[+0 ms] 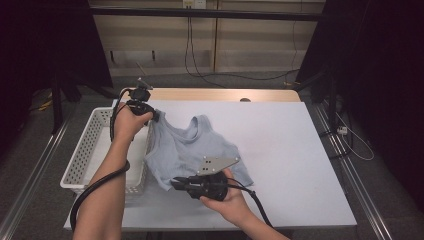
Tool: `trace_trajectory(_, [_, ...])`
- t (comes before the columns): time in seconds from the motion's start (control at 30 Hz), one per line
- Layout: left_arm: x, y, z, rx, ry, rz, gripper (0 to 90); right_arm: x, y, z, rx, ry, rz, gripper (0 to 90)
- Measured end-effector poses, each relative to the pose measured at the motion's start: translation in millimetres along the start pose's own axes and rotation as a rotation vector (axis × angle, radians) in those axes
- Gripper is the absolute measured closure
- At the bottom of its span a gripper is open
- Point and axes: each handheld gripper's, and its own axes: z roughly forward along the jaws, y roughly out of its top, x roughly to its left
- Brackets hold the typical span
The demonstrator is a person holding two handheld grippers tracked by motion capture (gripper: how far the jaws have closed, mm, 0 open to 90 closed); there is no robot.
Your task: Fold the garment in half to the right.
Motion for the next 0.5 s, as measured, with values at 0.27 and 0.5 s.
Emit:
trace_trajectory(0.27, [2.2,1.6,-6.2,0.001,-0.001,-0.007,85.8,2.5,0.5,1.6,0.0,0.001,-0.009,84.9])
trace_trajectory(0.5, [5.8,2.1,-12.3,0.008,0.003,-0.017,85.8,3.7,1.0,3.1,-0.008,0.008,-0.009,84.9])
